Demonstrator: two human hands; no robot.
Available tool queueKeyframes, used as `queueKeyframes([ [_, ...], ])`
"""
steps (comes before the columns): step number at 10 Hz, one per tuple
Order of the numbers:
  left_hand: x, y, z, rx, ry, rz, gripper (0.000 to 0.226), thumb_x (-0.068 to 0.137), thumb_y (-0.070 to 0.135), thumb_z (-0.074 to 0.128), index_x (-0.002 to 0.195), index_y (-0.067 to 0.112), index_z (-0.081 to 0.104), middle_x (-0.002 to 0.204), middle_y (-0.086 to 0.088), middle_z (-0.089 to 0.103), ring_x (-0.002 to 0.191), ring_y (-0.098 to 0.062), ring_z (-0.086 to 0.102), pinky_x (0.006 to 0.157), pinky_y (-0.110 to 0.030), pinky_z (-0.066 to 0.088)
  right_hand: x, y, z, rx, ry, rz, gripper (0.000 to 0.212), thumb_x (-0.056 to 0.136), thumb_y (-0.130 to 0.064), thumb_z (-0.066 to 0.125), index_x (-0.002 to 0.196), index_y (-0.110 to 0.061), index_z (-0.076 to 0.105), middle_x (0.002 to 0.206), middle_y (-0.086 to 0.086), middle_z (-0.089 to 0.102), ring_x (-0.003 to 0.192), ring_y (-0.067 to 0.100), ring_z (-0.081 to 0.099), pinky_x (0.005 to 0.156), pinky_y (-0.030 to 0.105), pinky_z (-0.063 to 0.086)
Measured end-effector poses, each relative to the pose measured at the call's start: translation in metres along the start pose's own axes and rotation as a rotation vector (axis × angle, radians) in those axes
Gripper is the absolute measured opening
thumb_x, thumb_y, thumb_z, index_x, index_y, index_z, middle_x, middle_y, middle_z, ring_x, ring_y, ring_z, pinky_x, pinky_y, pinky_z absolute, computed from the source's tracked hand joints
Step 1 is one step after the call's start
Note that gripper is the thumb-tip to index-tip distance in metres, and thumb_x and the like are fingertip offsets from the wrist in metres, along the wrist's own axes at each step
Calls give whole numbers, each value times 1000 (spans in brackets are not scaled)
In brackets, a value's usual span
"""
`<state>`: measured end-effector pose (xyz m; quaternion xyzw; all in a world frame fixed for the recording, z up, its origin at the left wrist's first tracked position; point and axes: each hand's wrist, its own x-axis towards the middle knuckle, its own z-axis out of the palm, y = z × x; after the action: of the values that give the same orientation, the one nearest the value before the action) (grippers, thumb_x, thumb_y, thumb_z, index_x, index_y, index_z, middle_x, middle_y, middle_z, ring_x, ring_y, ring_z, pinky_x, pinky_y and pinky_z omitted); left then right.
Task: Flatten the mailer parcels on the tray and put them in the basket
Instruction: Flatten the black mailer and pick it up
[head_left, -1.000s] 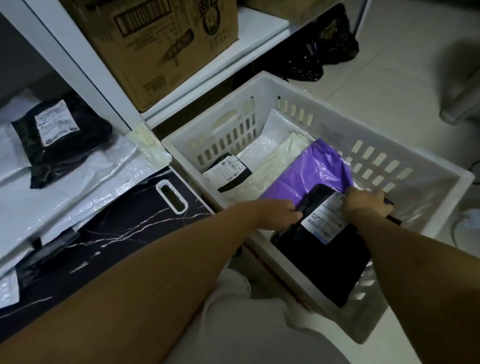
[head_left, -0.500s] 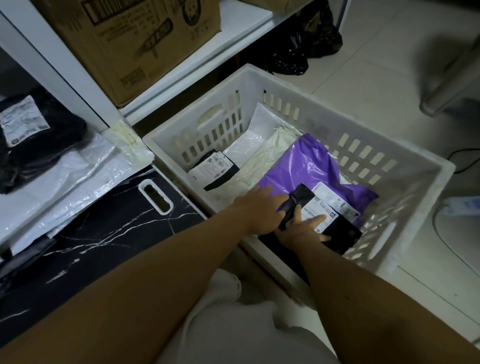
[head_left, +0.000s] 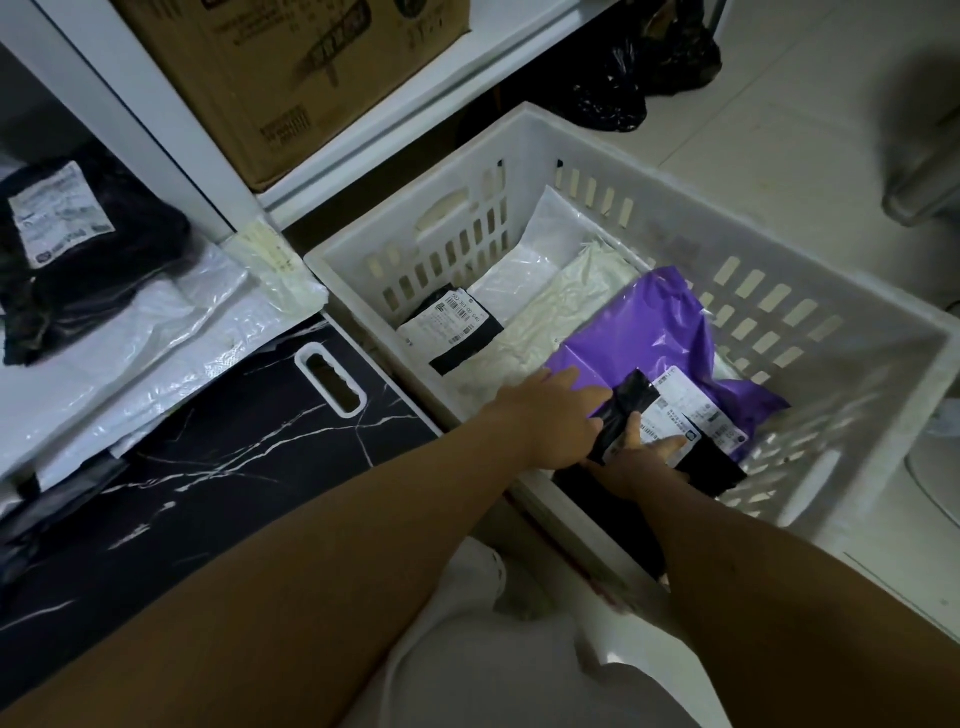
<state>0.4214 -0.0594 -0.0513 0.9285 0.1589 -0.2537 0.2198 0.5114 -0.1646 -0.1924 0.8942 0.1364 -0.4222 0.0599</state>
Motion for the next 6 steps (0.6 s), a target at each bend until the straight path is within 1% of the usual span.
queueKeyframes([
  [1, -4, 0, -3, -34, 57, 16, 48, 102, 34, 32, 150, 31, 23, 160, -3, 9, 147, -25, 8, 117, -46, 17, 96, 14, 32, 31, -16, 11, 126, 52, -99, 31, 149, -37, -20, 161, 12, -10, 144, 45, -5, 106, 72, 5],
  [2, -12, 0, -9, -62, 156, 42, 46, 102, 28, 35, 148, 24, 32, 158, -6, 19, 144, -24, 18, 115, -42, 23, 65, 10, 7, 48, -16, 71, 106, 68, -87, 29, 153, -34, -7, 159, 21, 6, 143, 46, 10, 111, 66, 8],
  [3, -24, -6, -15, -79, 219, 18, 45, 101, 27, 36, 146, 21, 37, 152, -8, 31, 139, -25, 30, 112, -42, 30, -9, -1, -35, 17, 117, 1, 73, 92, -56, 39, 149, -12, 28, 150, 22, 32, 139, 40, 28, 114, 50, 24],
  [4, -42, -8, -22, -94, 276, -2, 43, 100, 25, 36, 143, 16, 41, 143, -11, 42, 131, -27, 41, 108, -41, 34, -34, -13, -63, -59, 182, -162, 47, 97, -29, 38, 139, -8, 46, 145, 17, 43, 133, 34, 40, 110, 44, 34],
  [5, -67, -9, -33, -104, 338, -35, 40, 101, 23, 36, 139, 11, 44, 139, -14, 46, 127, -28, 44, 105, -36, 35, -71, -32, -89, -80, 239, -270, 44, 95, -23, 39, 136, -9, 50, 144, 15, 45, 131, 33, 44, 108, 43, 37],
  [6, -99, -15, -43, -154, 423, -63, 40, 101, 24, 37, 138, 13, 46, 138, -12, 47, 127, -27, 44, 105, -36, 36, -114, -57, -110, -42, 360, -350, 40, 99, -23, 41, 133, -5, 51, 142, 15, 48, 129, 33, 46, 105, 38, 37],
])
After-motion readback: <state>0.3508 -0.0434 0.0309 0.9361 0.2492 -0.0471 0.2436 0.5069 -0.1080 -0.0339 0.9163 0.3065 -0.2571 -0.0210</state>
